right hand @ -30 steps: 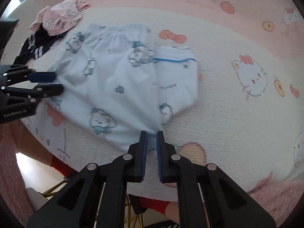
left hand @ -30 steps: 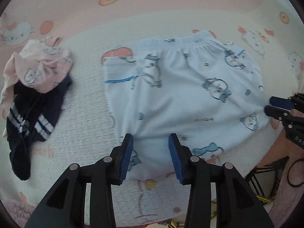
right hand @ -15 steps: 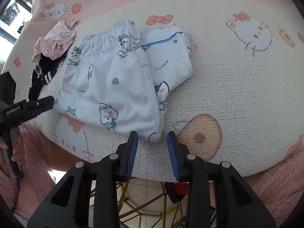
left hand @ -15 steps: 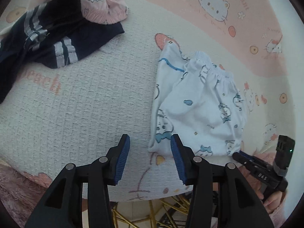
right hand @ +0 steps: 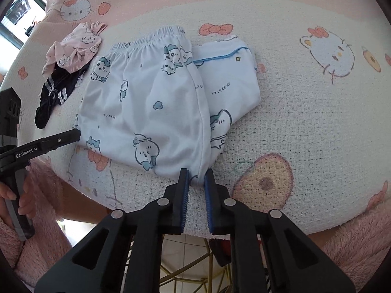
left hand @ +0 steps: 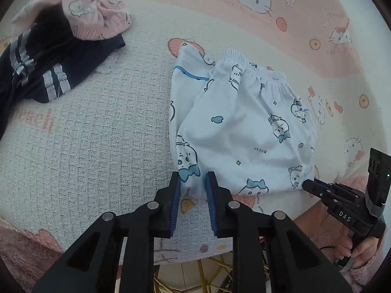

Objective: Fold clothes
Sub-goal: 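Open both grippers and release the folded edge of the pants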

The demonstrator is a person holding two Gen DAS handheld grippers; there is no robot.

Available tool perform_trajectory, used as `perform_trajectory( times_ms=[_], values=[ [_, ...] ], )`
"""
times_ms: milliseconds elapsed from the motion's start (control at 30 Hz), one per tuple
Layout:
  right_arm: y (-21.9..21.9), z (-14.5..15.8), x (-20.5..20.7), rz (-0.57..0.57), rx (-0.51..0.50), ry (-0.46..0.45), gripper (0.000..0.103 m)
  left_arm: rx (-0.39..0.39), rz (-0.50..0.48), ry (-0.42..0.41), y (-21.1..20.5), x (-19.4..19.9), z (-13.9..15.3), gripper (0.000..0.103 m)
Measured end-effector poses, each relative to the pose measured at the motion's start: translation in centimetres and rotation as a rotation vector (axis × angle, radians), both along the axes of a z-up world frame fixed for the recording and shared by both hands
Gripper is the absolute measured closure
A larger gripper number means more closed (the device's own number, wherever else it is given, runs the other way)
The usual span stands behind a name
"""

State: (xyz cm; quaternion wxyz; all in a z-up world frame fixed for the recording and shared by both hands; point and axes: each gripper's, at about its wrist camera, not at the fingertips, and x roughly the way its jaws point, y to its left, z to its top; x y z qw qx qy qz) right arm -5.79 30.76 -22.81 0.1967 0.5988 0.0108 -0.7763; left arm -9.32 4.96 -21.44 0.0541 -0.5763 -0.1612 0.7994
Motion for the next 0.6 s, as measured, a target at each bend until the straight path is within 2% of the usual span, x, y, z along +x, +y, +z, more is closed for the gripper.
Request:
perform_trajectory(
  times_ms=[67, 233, 300, 400, 433, 500, 567, 600],
  values=[
    [-0.5, 0.1, 0.2, 0.014, 0.058, 0.032, 0.092, -0.057, -0.005, 0.009, 0.3, 0.0, 0.1, 0.092],
    [-1.6, 1.1, 0.6, 0.032, 0.119, 0.096, 0.093, -0.143, -0.030, 0.057, 0.6, -0.2, 1.1, 0.096],
    [-1.7, 1.8, 0.6, 0.028, 0.122, 0.132, 0.093, -0.151, -0.034, 0.080, 0.4, -0.4, 1.6, 0.097],
    [-1.5, 2.7, 0.4, 0.018, 0.118, 0.183, 0.093, -0.159, -0.002, 0.069, -1.4, 0.2, 1.6, 0.102],
    [-1.6, 2.6, 0.3, 0.014, 0.131, 0.185, 0.093, -0.149, 0.012, 0.055, -2.3, 0.5, 1.4, 0.102],
    [-1.6, 1.9, -0.1, 0.008, 0.128, 0.137, 0.092, -0.051, 0.047, 0.027, -3.5, 0.8, 0.8, 0.102],
    [-1.3, 1.7, -0.1, 0.001, 0.099, 0.099, 0.092, 0.055, 0.076, 0.043, -4.4, 1.1, 1.1, 0.102],
    [-1.1, 1.8, 0.0, -0.002, 0.082, 0.087, 0.091, 0.076, 0.078, 0.064, -4.6, 1.2, 1.5, 0.101]
  ],
)
